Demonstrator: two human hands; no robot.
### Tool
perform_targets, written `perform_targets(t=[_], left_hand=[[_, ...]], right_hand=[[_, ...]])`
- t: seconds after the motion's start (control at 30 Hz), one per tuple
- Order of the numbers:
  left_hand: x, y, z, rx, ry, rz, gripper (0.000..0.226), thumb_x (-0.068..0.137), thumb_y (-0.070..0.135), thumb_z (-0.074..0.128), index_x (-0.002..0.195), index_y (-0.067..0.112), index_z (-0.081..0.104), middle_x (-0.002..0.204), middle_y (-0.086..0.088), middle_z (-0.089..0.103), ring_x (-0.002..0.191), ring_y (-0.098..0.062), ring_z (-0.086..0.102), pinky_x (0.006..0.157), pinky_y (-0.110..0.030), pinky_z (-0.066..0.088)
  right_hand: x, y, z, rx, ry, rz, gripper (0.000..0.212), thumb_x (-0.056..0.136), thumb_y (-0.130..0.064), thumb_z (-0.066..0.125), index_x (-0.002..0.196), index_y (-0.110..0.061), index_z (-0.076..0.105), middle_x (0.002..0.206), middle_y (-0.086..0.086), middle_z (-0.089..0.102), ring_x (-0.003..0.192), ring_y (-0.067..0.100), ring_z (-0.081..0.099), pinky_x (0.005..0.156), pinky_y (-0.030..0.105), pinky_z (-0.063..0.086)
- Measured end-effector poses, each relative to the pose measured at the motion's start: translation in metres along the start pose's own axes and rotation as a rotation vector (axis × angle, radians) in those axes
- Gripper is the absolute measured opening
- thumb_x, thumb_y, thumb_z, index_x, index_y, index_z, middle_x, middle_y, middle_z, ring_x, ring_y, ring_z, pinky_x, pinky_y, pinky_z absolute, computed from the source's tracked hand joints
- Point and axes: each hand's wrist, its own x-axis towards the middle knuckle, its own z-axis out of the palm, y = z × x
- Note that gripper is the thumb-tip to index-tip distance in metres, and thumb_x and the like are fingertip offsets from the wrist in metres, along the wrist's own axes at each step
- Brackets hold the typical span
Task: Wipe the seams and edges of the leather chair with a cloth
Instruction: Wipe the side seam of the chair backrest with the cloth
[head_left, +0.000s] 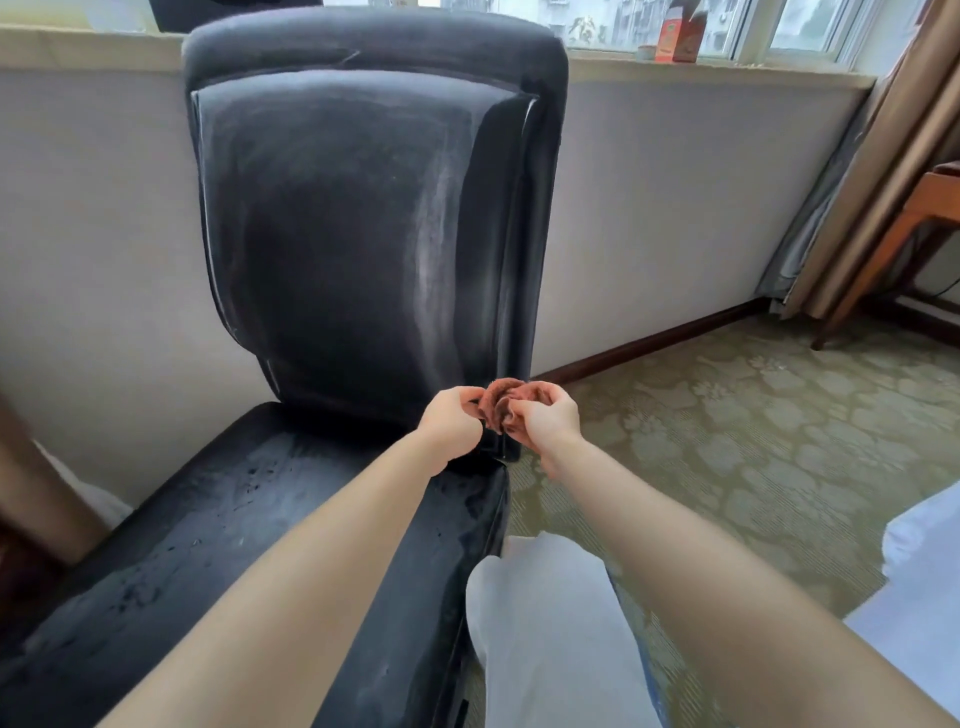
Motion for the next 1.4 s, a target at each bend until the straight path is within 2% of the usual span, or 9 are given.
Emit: perform_targets(t=[0.13, 0.37, 0.6, 0.73, 0.97, 1.1, 1.23, 1.33, 1.4], left_hand=[[0.025, -0.028, 0.012, 0.096, -0.003, -0.04, 0.05, 0.08, -0.009, 0.037, 0.113, 0.014, 0.066, 0.107, -0.007, 0.068, 0.098, -0.024, 0.06, 0.085, -0.033, 0.049], [0.061, -0.083, 0.029, 0.313, -0.126, -0.201, 0.058, 0.084, -0.002, 0.05, 0.138, 0.017, 0.045, 0.139, -0.001, 0.049, 0.126, -0.021, 0.046, 0.101, -0.028, 0.042], [0.094, -0.125, 0.048, 0.44, -0.197, -0.258, 0.068, 0.08, 0.007, 0.062, 0.143, 0.016, 0.038, 0.145, -0.004, 0.042, 0.131, -0.021, 0.042, 0.104, -0.03, 0.039], [0.107, -0.136, 0.053, 0.459, -0.177, -0.213, 0.074, 0.073, 0.02, 0.071, 0.141, 0.017, 0.041, 0.147, 0.003, 0.038, 0.134, -0.014, 0.036, 0.102, -0.024, 0.036], [0.118, -0.136, 0.042, 0.455, -0.206, -0.26, 0.08, 0.071, 0.024, 0.073, 0.143, 0.025, 0.039, 0.143, 0.009, 0.044, 0.125, -0.012, 0.046, 0.099, -0.023, 0.04], [0.12, -0.134, 0.042, 0.47, -0.229, -0.267, 0.081, 0.071, 0.024, 0.073, 0.144, 0.026, 0.037, 0.138, 0.008, 0.049, 0.122, -0.014, 0.048, 0.093, -0.023, 0.041], [0.122, -0.14, 0.041, 0.469, -0.269, -0.241, 0.081, 0.072, 0.022, 0.072, 0.145, 0.026, 0.036, 0.149, 0.014, 0.035, 0.132, -0.011, 0.038, 0.097, -0.021, 0.036], [0.126, -0.148, 0.039, 0.432, -0.312, -0.238, 0.083, 0.072, 0.017, 0.075, 0.144, 0.025, 0.036, 0.153, 0.016, 0.026, 0.137, -0.01, 0.032, 0.108, -0.024, 0.033], [0.127, -0.15, 0.039, 0.447, -0.343, -0.233, 0.084, 0.072, 0.017, 0.078, 0.145, 0.024, 0.035, 0.153, 0.014, 0.026, 0.139, -0.012, 0.029, 0.112, -0.027, 0.03]], right_hand=[[0.026, 0.023, -0.007, -0.075, 0.059, -0.026, 0.031, 0.081, 0.006, 0.061, 0.103, -0.013, 0.052, 0.096, 0.007, 0.063, 0.076, 0.022, 0.063, 0.068, 0.033, 0.057], [0.072, 0.076, -0.041, -0.865, -0.029, -0.461, 0.035, 0.078, -0.001, 0.059, 0.107, -0.022, 0.058, 0.108, -0.006, 0.058, 0.096, 0.016, 0.059, 0.081, 0.032, 0.05], [0.122, 0.133, -0.036, -1.239, -0.245, -1.135, 0.027, 0.086, -0.016, 0.051, 0.105, -0.008, 0.068, 0.107, 0.004, 0.066, 0.084, 0.025, 0.063, 0.054, 0.032, 0.055], [0.15, 0.163, -0.046, -1.375, -0.313, -1.357, 0.043, 0.1, -0.005, 0.024, 0.117, 0.0, 0.063, 0.113, 0.012, 0.064, 0.1, 0.032, 0.064, 0.084, 0.038, 0.054], [0.158, 0.177, -0.037, -1.027, -0.353, -0.912, 0.038, 0.087, -0.012, 0.036, 0.11, -0.005, 0.066, 0.117, 0.002, 0.065, 0.102, 0.028, 0.062, 0.084, 0.033, 0.049], [0.164, 0.179, -0.04, -1.146, -0.41, -0.749, 0.038, 0.085, 0.001, 0.047, 0.119, -0.01, 0.061, 0.123, 0.004, 0.062, 0.106, 0.031, 0.059, 0.085, 0.035, 0.049], [0.165, 0.188, -0.044, -1.187, -0.433, -0.122, 0.028, 0.085, -0.003, 0.05, 0.112, -0.006, 0.059, 0.109, 0.017, 0.064, 0.099, 0.035, 0.06, 0.064, 0.025, 0.047], [0.16, 0.186, -0.042, -1.212, -0.355, -0.119, 0.021, 0.078, 0.001, 0.047, 0.088, -0.004, 0.065, 0.079, 0.005, 0.068, 0.078, 0.023, 0.064, 0.052, 0.02, 0.037], [0.156, 0.174, -0.034, -1.246, -0.405, -0.166, 0.023, 0.083, -0.003, 0.044, 0.093, -0.006, 0.065, 0.089, 0.008, 0.068, 0.082, 0.025, 0.062, 0.057, 0.024, 0.043]])
